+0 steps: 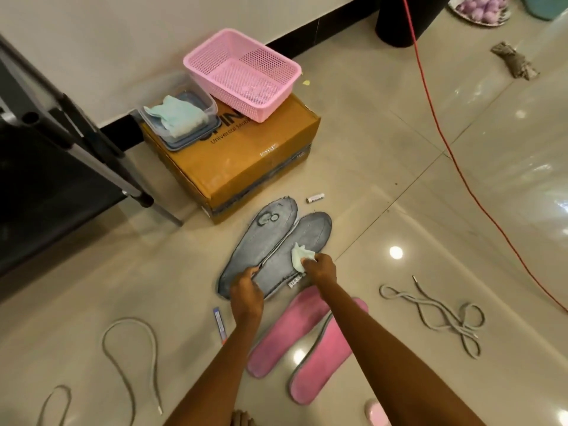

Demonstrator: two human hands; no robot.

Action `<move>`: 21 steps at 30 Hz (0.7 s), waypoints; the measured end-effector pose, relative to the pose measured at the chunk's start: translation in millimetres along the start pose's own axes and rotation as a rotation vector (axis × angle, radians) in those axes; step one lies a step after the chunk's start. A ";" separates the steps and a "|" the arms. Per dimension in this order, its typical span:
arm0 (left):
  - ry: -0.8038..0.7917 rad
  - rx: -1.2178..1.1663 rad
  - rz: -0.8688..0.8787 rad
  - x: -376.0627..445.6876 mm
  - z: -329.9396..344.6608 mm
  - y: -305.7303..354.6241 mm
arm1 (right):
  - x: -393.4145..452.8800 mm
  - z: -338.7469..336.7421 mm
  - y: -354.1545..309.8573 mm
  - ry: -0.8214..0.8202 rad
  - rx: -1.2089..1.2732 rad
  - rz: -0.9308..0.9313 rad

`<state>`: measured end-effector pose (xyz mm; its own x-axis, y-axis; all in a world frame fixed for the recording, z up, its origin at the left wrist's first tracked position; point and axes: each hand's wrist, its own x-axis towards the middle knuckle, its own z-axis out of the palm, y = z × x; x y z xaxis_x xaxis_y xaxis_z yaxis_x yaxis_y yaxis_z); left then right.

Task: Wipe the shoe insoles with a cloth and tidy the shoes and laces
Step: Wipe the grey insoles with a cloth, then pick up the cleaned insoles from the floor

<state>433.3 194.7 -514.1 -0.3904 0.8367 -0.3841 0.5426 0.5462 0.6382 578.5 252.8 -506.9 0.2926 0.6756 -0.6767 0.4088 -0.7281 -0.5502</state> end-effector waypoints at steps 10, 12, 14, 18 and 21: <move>-0.055 0.238 0.084 -9.1 -1.4 1.6 | 2.6 0.8 0.1 0.135 -0.172 -0.054; -0.053 0.257 0.088 -12.5 -8.8 8.3 | -7.2 -2.7 -8.5 0.208 -0.143 -0.107; -0.043 0.237 0.113 -15.7 -23.3 22.7 | -20.9 -8.1 -24.6 0.238 -0.069 -0.166; -0.105 0.067 0.129 -1.5 -54.5 69.5 | -56.7 -21.4 -73.0 0.143 0.109 -0.270; -0.146 -0.269 0.037 11.3 -78.5 114.4 | -79.5 -23.7 -111.1 0.065 0.163 -0.380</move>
<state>432.6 263.5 -393.0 -0.2524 0.8636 -0.4365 0.3310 0.5009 0.7997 530.4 282.8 -380.4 0.2033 0.9020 -0.3809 0.3574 -0.4305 -0.8288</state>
